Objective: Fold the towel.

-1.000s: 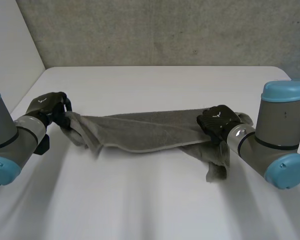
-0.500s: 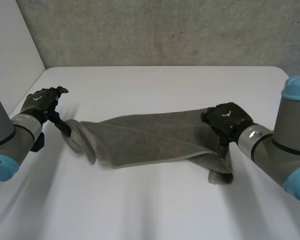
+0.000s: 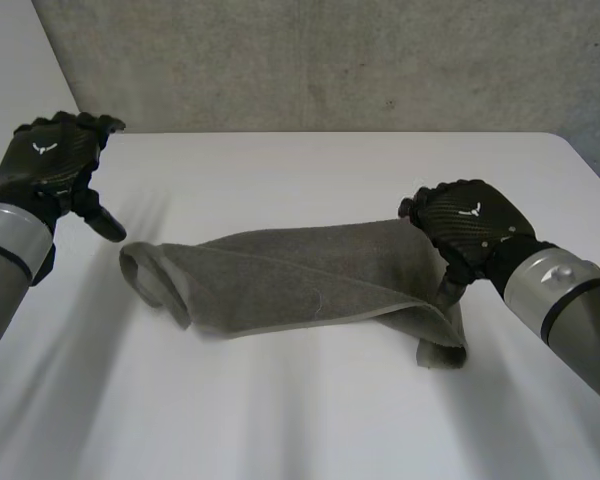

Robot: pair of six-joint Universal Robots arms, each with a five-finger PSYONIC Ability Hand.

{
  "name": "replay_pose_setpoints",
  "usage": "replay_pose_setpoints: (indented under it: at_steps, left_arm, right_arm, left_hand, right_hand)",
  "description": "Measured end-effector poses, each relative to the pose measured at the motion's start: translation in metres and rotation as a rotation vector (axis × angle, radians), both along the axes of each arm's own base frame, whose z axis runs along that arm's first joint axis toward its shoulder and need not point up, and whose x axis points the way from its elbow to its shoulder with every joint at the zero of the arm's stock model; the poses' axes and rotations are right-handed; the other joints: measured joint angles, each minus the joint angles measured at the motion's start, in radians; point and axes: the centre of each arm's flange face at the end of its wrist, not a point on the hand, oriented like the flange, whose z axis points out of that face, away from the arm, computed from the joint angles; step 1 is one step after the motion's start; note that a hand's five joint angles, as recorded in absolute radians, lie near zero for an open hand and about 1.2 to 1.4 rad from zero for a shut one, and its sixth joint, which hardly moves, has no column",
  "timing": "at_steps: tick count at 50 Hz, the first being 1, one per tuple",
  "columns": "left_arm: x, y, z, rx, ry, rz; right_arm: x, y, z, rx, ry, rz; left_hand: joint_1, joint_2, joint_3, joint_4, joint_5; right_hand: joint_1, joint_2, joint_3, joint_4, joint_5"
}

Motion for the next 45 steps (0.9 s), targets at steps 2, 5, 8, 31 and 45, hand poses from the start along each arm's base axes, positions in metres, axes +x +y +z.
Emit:
replay_pose_setpoints:
  at_steps: [2,5,8,31,45]
  left_arm:
    - [-0.002,0.008,0.005,-0.02,0.003,-0.012]
    - [-0.011,0.024,0.006,-0.032,0.003,-0.061]
    - [-0.025,0.042,0.0,-0.017,-0.008,-0.136]
    - [-0.072,0.085,-0.111,0.121,-0.426,-0.388]
    - [-0.079,0.072,-0.133,0.096,-0.432,-0.359]
  right_arm:
    - [-0.001,0.002,-0.002,0.002,0.003,0.0]
    - [-0.004,0.005,-0.006,0.015,0.01,-0.004]
    - [-0.007,0.007,-0.013,0.034,0.019,-0.012]
    - [-0.029,0.005,-0.062,0.099,-0.002,-0.148]
    - [-0.027,0.006,-0.08,0.189,-0.034,-0.146]
  left_hand:
    - [0.0,0.0,0.001,0.0,0.0]
    - [0.0,0.0,0.002,0.0,0.001]
    - [0.0,0.0,0.003,0.0,0.004]
    - [0.161,0.166,0.168,0.17,0.168]
    - [0.178,0.181,0.186,0.188,0.184]
  right_hand:
    - [0.0,0.0,0.0,0.0,0.0]
    - [0.0,0.0,0.0,0.0,0.0]
    - [0.0,0.0,0.0,0.0,0.0]
    - [0.0,0.0,0.0,0.0,0.001]
    - [0.032,0.002,0.003,0.024,0.079]
